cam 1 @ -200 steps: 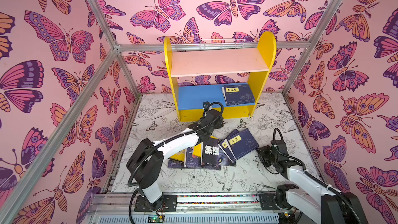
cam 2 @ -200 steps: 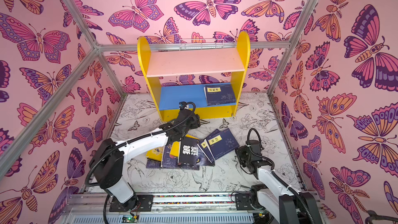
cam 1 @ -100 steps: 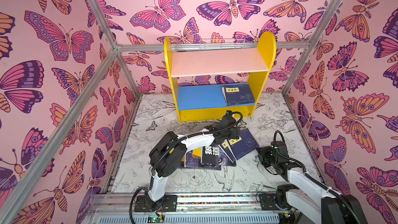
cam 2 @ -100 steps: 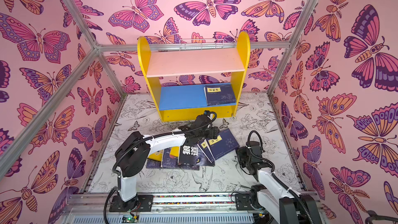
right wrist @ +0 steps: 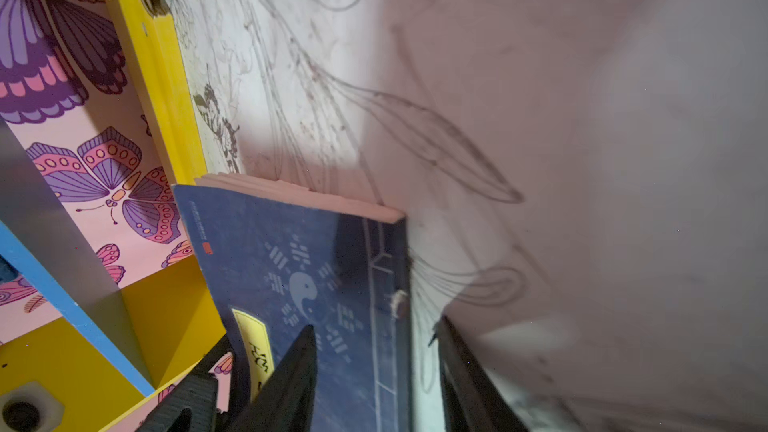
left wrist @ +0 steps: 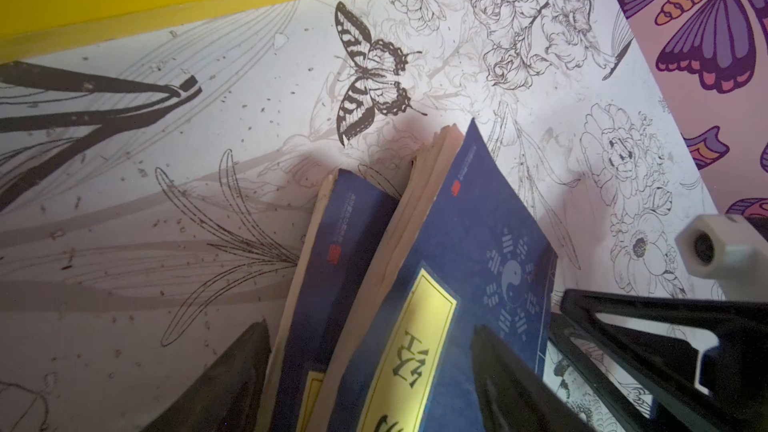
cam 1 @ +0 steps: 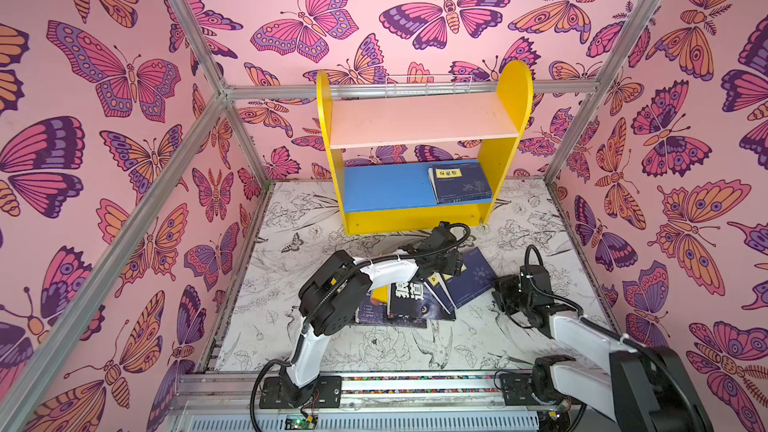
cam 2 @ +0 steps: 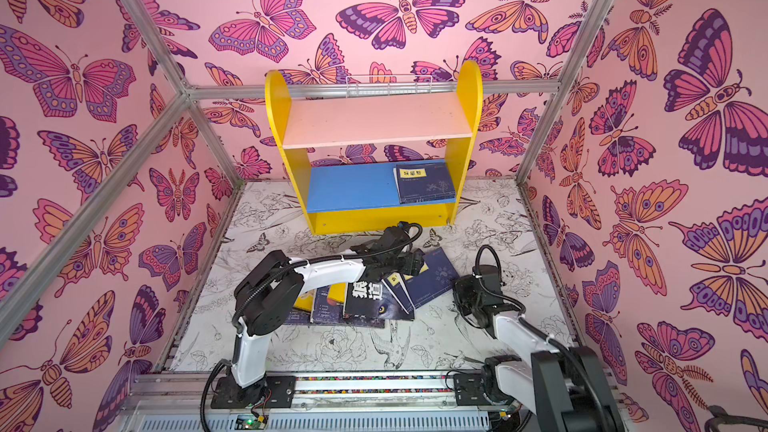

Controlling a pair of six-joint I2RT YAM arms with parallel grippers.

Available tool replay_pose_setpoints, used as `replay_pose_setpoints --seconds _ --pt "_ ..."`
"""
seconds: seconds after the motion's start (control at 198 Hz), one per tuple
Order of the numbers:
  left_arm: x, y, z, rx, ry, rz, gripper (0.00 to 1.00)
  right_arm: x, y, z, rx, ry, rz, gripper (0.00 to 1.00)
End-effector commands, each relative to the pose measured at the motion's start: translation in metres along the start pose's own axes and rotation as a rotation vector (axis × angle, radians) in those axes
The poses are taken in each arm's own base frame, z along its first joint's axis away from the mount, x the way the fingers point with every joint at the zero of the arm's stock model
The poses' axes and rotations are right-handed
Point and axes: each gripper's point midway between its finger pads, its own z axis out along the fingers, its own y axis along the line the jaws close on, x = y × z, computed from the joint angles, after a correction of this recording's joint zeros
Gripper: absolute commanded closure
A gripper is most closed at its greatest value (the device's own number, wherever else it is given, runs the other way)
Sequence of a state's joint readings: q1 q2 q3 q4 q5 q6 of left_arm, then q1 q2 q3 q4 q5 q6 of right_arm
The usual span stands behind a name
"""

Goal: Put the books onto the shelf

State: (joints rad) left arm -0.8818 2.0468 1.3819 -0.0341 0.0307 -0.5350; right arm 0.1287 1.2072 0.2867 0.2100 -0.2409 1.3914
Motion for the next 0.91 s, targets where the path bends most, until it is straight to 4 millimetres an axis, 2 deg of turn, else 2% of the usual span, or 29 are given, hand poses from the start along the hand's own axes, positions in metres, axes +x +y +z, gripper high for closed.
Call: replay_pose_setpoints --seconds 0.0,0.096,0.247,0.611,0.904 --pt "0.008 0.007 0.002 -0.009 0.032 0.006 0.22 0.022 -0.006 0.018 0.029 0.129 -0.017 0.54" --pt "0.012 0.007 0.005 -0.002 0.048 0.001 0.23 0.03 0.0 0.027 0.018 0.167 -0.038 0.55" --pt "0.015 0.009 0.008 0.007 0.065 -0.008 0.26 0.03 0.012 0.027 -0.012 0.168 -0.076 0.56" --pt "0.017 0.012 0.014 0.028 0.09 -0.044 0.3 0.028 0.066 -0.001 -0.185 0.116 -0.235 0.6" --pt "0.017 0.011 0.013 0.034 0.091 -0.038 0.3 0.043 0.101 -0.012 -0.314 0.14 -0.342 0.67"
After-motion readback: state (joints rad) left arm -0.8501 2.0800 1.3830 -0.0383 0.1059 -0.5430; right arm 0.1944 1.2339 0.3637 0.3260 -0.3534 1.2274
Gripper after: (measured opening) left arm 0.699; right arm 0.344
